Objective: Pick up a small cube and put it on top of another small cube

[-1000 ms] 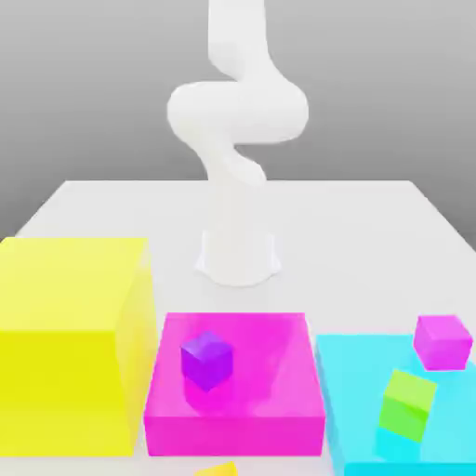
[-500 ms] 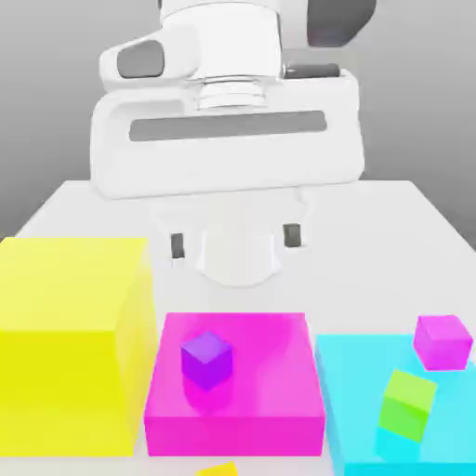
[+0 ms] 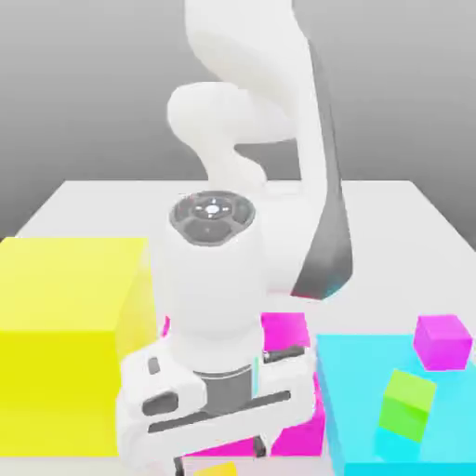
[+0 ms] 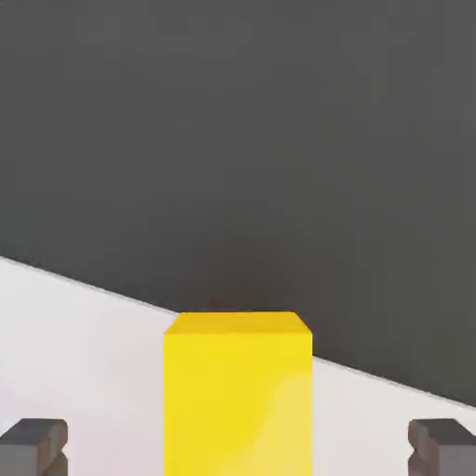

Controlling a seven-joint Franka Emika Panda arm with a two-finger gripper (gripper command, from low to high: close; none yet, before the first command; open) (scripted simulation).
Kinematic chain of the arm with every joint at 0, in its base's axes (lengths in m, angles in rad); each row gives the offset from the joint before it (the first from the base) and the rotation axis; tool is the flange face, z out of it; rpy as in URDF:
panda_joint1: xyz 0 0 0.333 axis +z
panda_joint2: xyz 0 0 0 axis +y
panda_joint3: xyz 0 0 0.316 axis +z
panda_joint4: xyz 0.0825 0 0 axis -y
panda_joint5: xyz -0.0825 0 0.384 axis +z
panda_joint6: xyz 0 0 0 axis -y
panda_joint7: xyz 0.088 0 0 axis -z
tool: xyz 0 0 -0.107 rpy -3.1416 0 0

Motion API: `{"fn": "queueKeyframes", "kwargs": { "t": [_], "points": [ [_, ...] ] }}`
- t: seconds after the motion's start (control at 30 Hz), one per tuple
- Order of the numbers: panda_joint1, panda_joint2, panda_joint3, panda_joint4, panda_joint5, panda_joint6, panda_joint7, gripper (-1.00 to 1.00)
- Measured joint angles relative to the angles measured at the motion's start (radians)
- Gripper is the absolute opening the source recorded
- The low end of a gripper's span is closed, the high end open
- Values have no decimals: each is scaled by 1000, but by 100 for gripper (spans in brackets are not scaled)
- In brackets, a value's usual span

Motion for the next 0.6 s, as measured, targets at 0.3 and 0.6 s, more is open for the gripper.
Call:
{"fn": "queueKeyframes", "kwargs": {
  "t": [0.3,0.6],
  "points": [
    [-2,16,3,3,3,11,-3,-100],
    [-8,-299,-22,-136,-118,-155,-198,-100]
  ]
}}
